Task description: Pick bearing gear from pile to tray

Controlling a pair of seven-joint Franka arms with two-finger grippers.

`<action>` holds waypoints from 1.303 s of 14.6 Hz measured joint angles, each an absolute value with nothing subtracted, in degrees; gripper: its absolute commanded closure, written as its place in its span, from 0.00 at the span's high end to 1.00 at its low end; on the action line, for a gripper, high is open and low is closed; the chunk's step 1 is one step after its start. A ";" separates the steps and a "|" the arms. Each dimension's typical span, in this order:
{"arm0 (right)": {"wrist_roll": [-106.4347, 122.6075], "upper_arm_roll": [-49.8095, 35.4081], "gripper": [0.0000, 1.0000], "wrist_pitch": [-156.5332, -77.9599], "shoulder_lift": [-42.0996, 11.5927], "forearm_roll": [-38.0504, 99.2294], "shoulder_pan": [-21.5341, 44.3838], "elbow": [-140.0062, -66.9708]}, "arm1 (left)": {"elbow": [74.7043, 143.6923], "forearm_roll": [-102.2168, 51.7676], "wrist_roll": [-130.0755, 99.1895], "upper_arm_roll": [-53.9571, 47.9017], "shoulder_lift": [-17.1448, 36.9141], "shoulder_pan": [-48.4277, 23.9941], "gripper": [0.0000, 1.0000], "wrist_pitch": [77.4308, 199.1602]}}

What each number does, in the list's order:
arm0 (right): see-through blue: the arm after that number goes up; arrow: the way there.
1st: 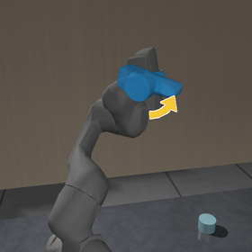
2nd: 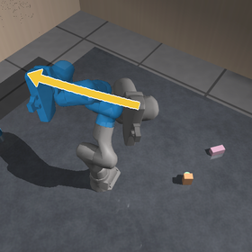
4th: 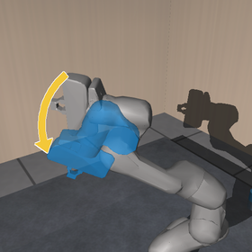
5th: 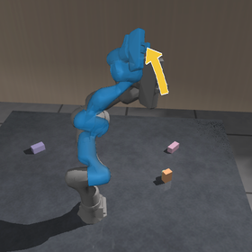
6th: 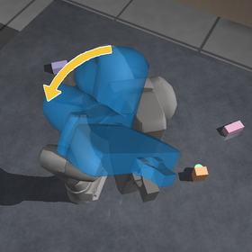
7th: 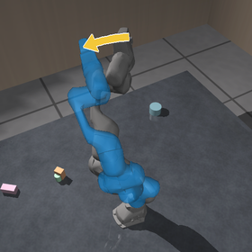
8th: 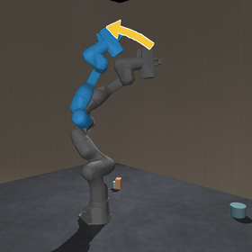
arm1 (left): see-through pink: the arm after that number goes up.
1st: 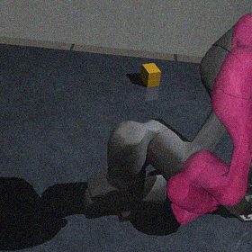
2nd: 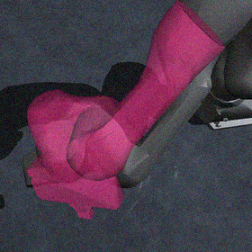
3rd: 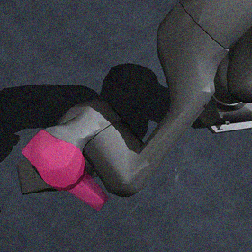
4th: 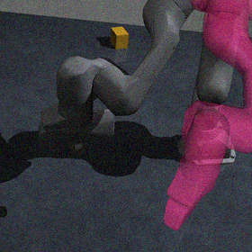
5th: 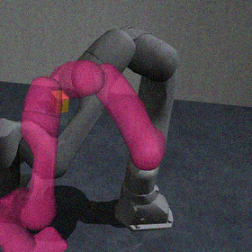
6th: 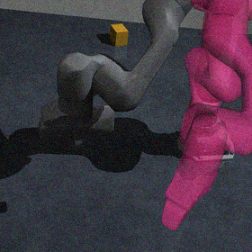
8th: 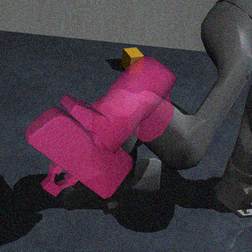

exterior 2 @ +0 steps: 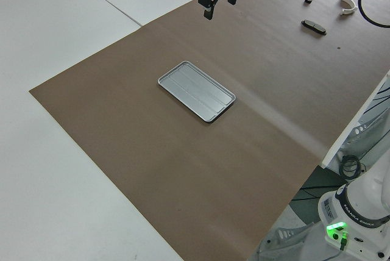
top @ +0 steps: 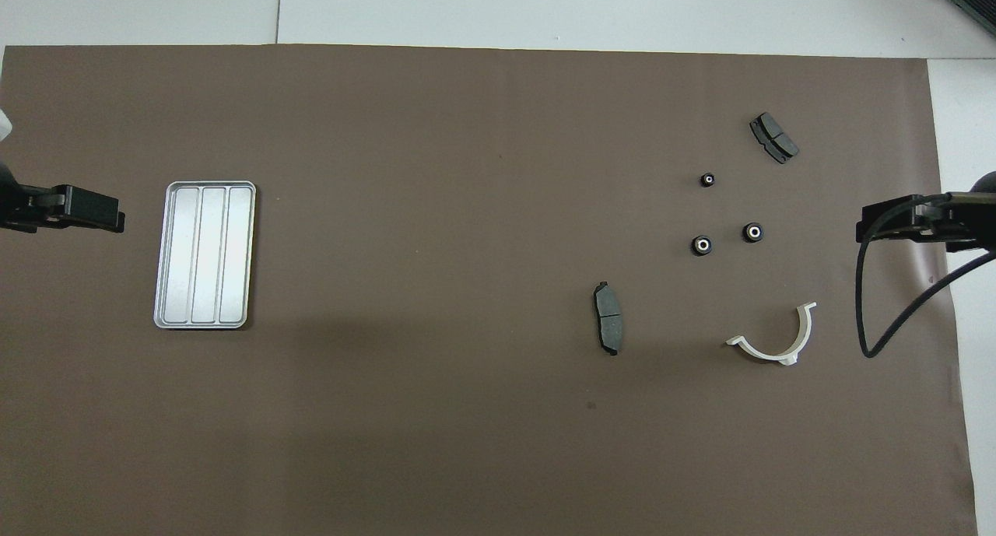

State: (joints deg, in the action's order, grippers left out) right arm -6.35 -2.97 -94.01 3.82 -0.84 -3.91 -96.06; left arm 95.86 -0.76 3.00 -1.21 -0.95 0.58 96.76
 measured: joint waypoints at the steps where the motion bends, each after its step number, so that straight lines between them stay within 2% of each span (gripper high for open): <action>1: -6.35 -2.97 1.00 -94.01 3.82 -0.84 -3.91 -96.08 | 95.86 -0.76 3.00 -1.21 -0.96 0.58 1.00 96.76; 8: -6.35 -2.89 1.00 -94.29 3.82 -0.84 -4.02 -97.05 | 95.86 -0.76 3.00 -1.21 -0.96 0.58 1.00 96.76; 12: -4.91 -2.79 1.00 -99.01 2.93 -0.84 -4.15 -98.16 | 95.86 -0.76 3.00 -1.21 -0.96 0.58 1.00 96.76; 15: -2.99 -2.69 1.00 -105.38 -1.51 -0.83 -4.20 -98.77 | 95.86 -0.76 3.00 -1.21 -0.96 0.58 1.00 96.76; 19: -2.59 -3.39 1.00 -117.62 -12.20 -0.84 -3.21 -99.04 | 95.86 -0.76 3.00 -1.21 -0.96 0.58 1.00 96.76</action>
State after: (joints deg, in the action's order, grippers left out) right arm -2.59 -3.39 -117.62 -12.20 -0.84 -3.21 -99.04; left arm 95.86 -0.76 3.00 -1.21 -0.96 0.58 96.76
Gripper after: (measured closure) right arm 0.000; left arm 0.000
